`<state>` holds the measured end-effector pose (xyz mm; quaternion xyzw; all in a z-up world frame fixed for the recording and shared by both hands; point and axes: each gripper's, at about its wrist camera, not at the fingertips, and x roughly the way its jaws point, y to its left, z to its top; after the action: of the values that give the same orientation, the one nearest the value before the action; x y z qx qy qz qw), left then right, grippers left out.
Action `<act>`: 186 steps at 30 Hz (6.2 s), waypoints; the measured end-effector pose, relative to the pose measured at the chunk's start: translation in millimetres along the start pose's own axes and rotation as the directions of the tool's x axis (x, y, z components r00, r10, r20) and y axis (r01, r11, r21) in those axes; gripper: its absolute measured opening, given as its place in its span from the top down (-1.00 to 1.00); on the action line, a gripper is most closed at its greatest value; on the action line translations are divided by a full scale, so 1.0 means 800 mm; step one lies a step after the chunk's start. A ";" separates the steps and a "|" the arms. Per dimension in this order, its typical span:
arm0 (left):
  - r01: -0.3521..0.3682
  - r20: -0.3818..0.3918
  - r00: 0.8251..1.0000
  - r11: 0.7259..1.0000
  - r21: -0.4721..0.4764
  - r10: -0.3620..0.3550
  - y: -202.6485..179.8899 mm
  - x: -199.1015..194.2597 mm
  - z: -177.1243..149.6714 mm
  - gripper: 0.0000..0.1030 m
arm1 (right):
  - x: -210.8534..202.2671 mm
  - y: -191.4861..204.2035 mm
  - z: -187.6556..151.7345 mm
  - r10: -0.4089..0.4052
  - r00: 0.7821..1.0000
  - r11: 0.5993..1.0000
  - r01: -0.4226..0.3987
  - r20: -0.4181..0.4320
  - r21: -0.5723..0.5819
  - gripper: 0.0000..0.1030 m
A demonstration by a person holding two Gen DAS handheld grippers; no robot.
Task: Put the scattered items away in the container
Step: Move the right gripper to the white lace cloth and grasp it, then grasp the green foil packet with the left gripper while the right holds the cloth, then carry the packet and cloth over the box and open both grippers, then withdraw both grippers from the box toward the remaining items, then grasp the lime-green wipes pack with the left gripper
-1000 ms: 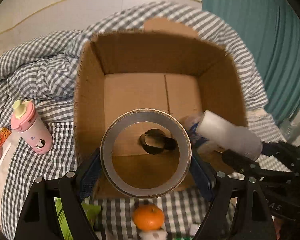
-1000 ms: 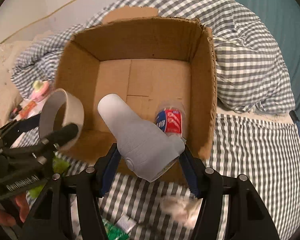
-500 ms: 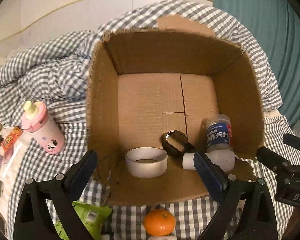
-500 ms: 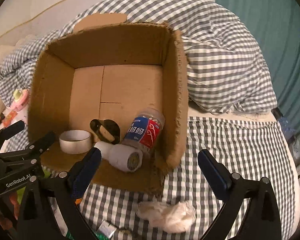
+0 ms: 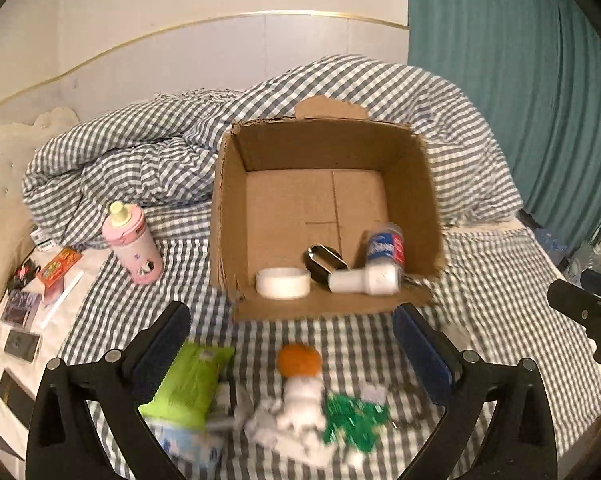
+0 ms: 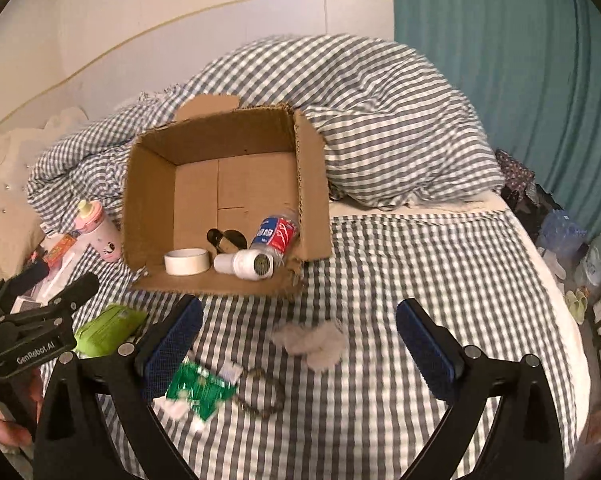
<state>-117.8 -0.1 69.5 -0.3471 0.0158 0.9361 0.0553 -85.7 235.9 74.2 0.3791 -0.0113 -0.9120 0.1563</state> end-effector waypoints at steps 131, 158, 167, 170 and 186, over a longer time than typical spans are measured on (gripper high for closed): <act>-0.004 -0.122 0.992 0.999 0.040 0.009 -0.013 0.205 0.041 -0.85 | 0.205 0.029 0.068 0.123 0.992 0.992 -0.123 -0.028 0.016 -0.98; 0.008 -0.074 0.997 0.999 -0.043 -0.011 0.021 -0.045 -0.139 -1.00 | -0.022 0.047 -0.129 0.092 0.992 0.991 -0.099 -0.083 -0.089 -0.97; -0.031 -0.115 0.993 0.999 -0.013 0.029 0.049 -0.021 -0.217 -1.00 | 0.021 0.091 -0.188 0.087 0.979 0.980 -0.118 -0.187 -0.162 -0.91; -0.038 -0.126 0.991 0.999 -0.020 0.035 0.062 -0.006 -0.214 -1.00 | 0.037 0.104 -0.190 0.093 0.974 0.977 -0.130 -0.208 -0.170 -0.85; -0.064 -0.213 0.975 0.997 -0.035 0.056 0.142 0.140 -0.135 -1.00 | 0.130 0.119 -0.168 0.118 0.956 0.982 -0.152 -0.269 -0.110 -0.85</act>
<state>-145.2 -110.2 -86.3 -0.4454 0.0125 0.8950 0.0177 -35.1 128.1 -80.0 0.4833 0.0427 -0.8400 0.2429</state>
